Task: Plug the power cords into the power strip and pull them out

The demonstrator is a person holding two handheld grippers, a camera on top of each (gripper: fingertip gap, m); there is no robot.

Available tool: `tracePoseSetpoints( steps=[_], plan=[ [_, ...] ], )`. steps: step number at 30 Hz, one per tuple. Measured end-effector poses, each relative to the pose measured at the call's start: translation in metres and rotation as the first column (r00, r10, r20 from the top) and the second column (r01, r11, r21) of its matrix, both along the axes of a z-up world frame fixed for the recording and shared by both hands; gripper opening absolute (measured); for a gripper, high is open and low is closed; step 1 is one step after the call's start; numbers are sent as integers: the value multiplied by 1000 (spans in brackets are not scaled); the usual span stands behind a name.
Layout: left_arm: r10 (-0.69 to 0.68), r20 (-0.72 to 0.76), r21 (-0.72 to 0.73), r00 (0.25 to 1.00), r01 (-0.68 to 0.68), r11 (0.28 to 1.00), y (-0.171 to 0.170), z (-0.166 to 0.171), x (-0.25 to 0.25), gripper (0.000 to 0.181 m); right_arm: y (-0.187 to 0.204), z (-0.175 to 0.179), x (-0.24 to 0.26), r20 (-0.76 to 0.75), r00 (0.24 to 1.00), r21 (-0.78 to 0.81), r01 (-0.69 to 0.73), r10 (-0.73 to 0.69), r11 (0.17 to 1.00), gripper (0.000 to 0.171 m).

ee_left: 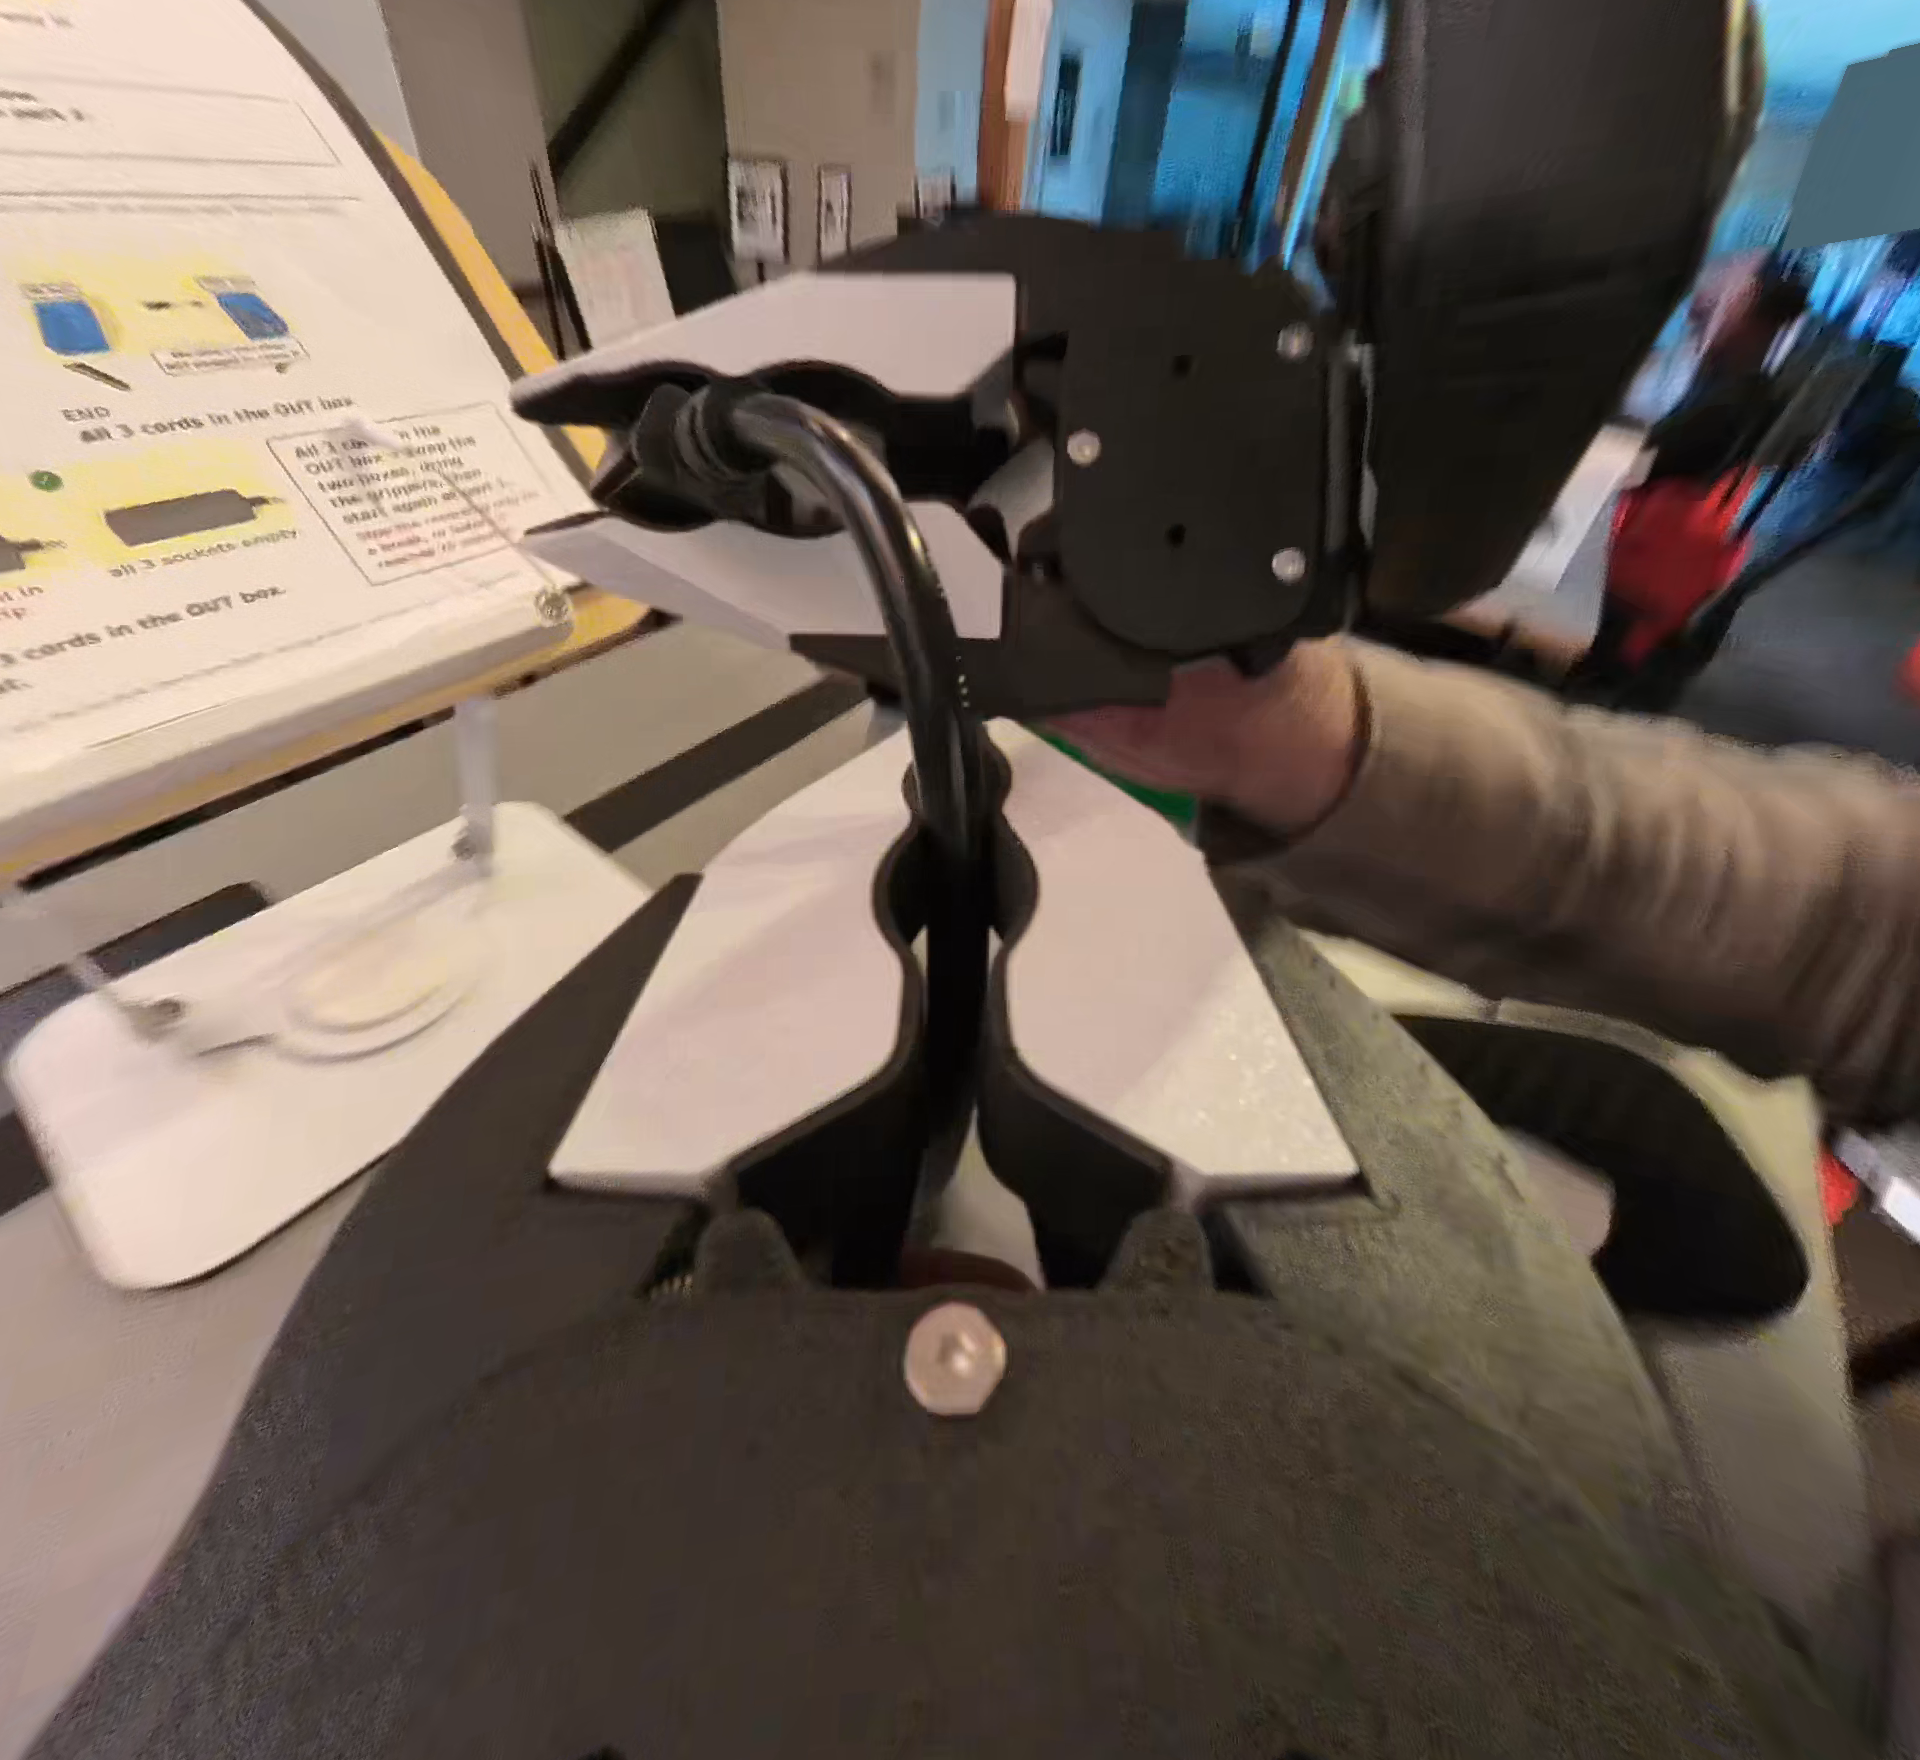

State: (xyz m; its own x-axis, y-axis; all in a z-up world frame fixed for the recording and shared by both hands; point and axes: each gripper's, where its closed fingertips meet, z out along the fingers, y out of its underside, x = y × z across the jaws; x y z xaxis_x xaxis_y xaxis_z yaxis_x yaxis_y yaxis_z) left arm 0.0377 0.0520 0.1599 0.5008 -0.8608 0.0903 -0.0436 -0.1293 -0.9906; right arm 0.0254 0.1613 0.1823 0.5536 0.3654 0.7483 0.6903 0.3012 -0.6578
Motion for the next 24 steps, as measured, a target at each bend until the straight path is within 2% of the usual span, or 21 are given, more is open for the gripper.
tracePoseSetpoints(
  steps=[3, 6, 8, 11, 18, 21, 24],
  plan=[
    [59, 255, -18, 965, -57, 998, 3, 20, -3, 2, -9, 6, -17, -208, 973, -133, -124, 95, 983, 19],
    [79, 374, -18, 924, -78, 997, 5, 33, -13, 2, -18, 6, -27, -286, 946, -195, -213, 152, 957, 19],
    [39, 347, -10, 937, -38, 999, 1, 33, -12, 2, -19, 6, -23, -224, 959, -157, -211, 173, 965, 19],
    [59, 298, 2, 953, -63, 998, 7, 30, -24, 2, -18, -3, -23, -153, 961, -182, -258, 232, 949, 18],
    [147, 233, -26, 961, -145, 989, 14, 24, -32, 1, -21, -1, -4, -1, 983, -131, -183, 185, 974, 32],
    [157, 238, -33, 958, -154, 988, 16, 22, -33, 2, -31, 4, 2, 32, 988, -75, -149, 152, 986, 33],
    [149, 215, -28, 965, -147, 989, 13, 20, -27, 2, -33, -4, 0, 107, 984, -37, -136, 139, 990, 43]
  ],
)
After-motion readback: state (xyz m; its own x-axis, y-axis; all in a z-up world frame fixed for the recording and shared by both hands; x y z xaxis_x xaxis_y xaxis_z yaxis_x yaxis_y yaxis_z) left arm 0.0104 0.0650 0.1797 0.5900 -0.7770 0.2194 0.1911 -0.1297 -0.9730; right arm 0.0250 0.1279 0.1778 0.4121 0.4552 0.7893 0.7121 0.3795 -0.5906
